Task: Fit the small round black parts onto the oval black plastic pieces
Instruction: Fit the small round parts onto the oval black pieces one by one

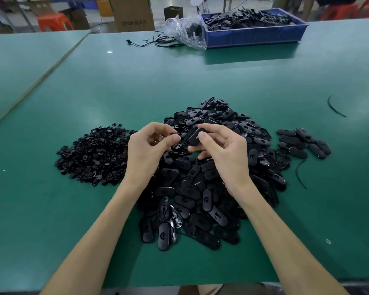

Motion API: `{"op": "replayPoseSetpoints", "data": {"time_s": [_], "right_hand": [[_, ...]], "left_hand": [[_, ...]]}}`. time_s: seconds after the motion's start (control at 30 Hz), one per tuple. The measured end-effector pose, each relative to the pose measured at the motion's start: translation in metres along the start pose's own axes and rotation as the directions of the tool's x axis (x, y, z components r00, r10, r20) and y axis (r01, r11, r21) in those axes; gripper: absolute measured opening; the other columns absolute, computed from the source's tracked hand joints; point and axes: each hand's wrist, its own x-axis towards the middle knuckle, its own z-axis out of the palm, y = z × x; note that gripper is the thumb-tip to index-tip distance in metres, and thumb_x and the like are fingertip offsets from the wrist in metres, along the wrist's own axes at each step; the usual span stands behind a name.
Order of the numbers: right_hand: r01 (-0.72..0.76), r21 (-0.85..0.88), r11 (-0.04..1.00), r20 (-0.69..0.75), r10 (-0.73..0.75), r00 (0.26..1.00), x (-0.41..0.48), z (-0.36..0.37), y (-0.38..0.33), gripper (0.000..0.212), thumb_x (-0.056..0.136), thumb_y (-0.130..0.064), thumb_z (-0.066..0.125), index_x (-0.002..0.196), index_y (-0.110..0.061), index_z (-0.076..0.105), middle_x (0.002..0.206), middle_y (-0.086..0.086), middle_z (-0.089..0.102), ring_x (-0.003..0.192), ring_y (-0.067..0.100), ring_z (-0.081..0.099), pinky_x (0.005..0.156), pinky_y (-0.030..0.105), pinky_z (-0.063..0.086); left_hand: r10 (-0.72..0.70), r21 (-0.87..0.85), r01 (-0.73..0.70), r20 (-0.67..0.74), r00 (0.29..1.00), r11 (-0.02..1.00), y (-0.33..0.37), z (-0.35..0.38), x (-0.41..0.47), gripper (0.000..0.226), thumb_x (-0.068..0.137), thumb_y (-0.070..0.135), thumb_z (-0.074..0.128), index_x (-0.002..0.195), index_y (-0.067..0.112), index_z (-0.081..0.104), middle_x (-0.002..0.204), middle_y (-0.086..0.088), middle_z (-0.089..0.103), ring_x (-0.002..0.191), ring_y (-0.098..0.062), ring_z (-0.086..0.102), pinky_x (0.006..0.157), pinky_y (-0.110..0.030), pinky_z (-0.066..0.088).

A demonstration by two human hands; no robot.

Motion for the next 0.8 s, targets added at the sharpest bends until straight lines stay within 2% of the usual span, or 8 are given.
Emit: {"op": "replayPoseSetpoints", "data": {"time_s": [0.07, 0.13, 0.3, 0.53, 0.8], "right_hand": [[0.008, -0.006, 1.000, -0.003, -0.008, 1.000, 0.0000, -0.0006, 0.0014, 0.014, 0.101, -0.011, 0.067, 0.113, -0.013, 0.074, 0.094, 0.005, 0.081, 0.080, 0.027, 0.080, 0.060, 0.026, 0.058], [0.016, -0.024, 1.000, -0.012, -0.016, 1.000, -0.0002, -0.0007, 0.0019, 0.013, 0.101, -0.012, 0.068, 0.112, -0.013, 0.074, 0.093, 0.004, 0.081, 0.079, 0.026, 0.080, 0.059, 0.025, 0.057], [0.030, -0.068, 0.997, -0.030, -0.032, 0.999, -0.0020, -0.0001, 0.0024, 0.011, 0.101, -0.015, 0.068, 0.110, -0.012, 0.074, 0.090, 0.001, 0.081, 0.076, 0.023, 0.080, 0.057, 0.025, 0.057], [0.039, -0.112, 0.993, -0.053, -0.046, 0.998, -0.0029, 0.0010, 0.0028, 0.008, 0.101, -0.019, 0.070, 0.107, -0.016, 0.073, 0.088, -0.001, 0.080, 0.073, 0.020, 0.079, 0.056, 0.022, 0.055], [0.030, -0.151, 0.988, -0.061, -0.039, 0.997, -0.0041, 0.0018, 0.0034, 0.008, 0.101, -0.020, 0.070, 0.108, -0.018, 0.069, 0.091, -0.003, 0.080, 0.075, 0.019, 0.079, 0.056, 0.023, 0.054]], "left_hand": [[-0.030, -0.122, 0.033, 0.023, 0.999, 0.992, 0.0012, 0.0014, -0.0013, 0.008, 0.087, 0.015, 0.081, 0.093, 0.018, 0.077, 0.084, 0.006, 0.074, 0.066, -0.010, 0.062, 0.068, -0.019, 0.053], [-0.056, -0.173, 0.062, 0.043, 0.998, 0.983, 0.0019, 0.0027, -0.0024, 0.009, 0.090, 0.010, 0.077, 0.098, 0.015, 0.078, 0.085, 0.004, 0.074, 0.067, -0.011, 0.063, 0.067, -0.018, 0.051], [-0.048, -0.173, 0.057, 0.059, 0.997, 0.983, 0.0057, 0.0032, -0.0031, 0.013, 0.093, 0.008, 0.075, 0.105, 0.010, 0.079, 0.089, 0.001, 0.077, 0.068, -0.010, 0.066, 0.067, -0.016, 0.050], [-0.069, -0.142, 0.085, 0.114, 0.991, 0.986, 0.0083, 0.0069, -0.0054, 0.010, 0.092, 0.019, 0.078, 0.102, 0.022, 0.080, 0.087, 0.001, 0.076, 0.067, -0.012, 0.065, 0.059, -0.022, 0.051], [-0.098, -0.134, 0.110, 0.098, 0.990, 0.985, 0.0056, 0.0080, -0.0055, 0.008, 0.091, 0.019, 0.079, 0.099, 0.021, 0.080, 0.084, 0.001, 0.075, 0.064, -0.011, 0.064, 0.059, -0.024, 0.052]]}}
